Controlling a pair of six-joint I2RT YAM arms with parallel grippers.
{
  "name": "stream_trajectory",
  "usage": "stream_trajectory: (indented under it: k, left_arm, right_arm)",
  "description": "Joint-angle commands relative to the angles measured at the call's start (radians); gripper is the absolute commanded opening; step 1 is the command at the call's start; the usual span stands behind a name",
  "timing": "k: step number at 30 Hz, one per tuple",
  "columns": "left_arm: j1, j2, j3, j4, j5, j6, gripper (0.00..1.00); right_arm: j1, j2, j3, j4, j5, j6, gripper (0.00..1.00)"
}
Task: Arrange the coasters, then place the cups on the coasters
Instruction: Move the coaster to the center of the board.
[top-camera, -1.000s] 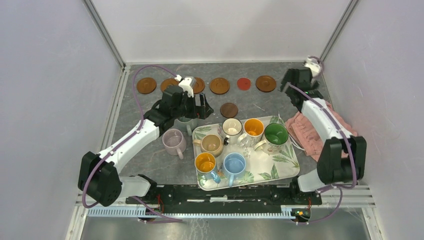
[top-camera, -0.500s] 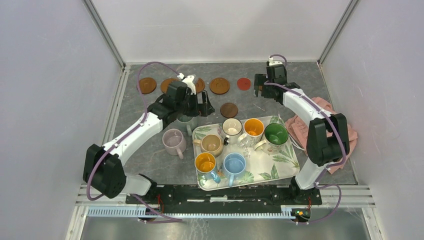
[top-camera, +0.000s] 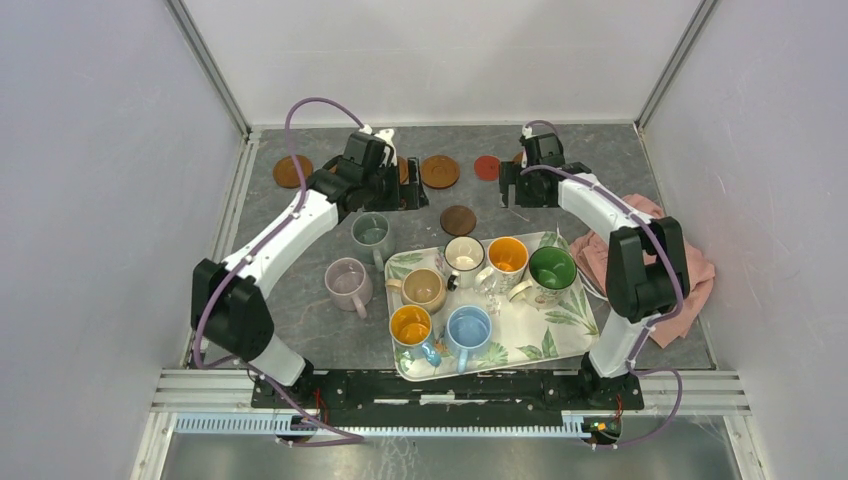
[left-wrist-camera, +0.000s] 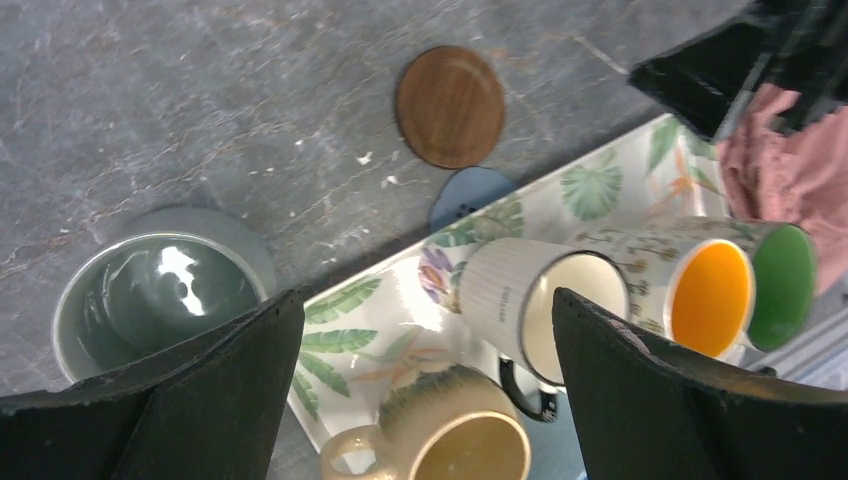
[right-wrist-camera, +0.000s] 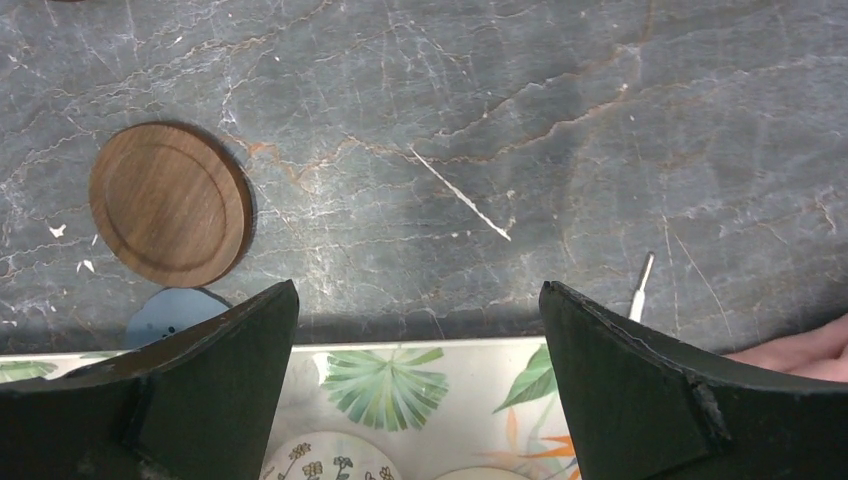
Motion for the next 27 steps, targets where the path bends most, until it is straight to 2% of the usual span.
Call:
stream_trajectory:
  k: [1,7,12,19,27]
  left_arm:
    - [0.043,0.070,0.034,-0.035,-0.040,0.004,1.00]
    - [0.077,0.125,0.005,0.008,-0.031,0.026,1.00]
    - [0.096,0.188,0.050,0.005,-0.015,0.055,1.00]
    - [0.139,0.249,0.152,-0.051,0.022,0.034,1.00]
    - [0.202,0.314,0.343,-0.214,-0.052,-0.033,1.00]
  right_arm:
    - [0.028,0.072,0.102,-0.026,-0.012,-0.045,0.98]
    - [0.042,0.182,0.215,-0.053,-0.027,-0.059,0.98]
    - [0.070,0.275,0.329,-0.096,-0.047,-0.061,0.98]
    - [0.092,0.280,0.333,-0.142,-0.030,-0.029,0.98]
    - [0.092,0.319,0.377,-0.174,-0.050,-0.021,0.98]
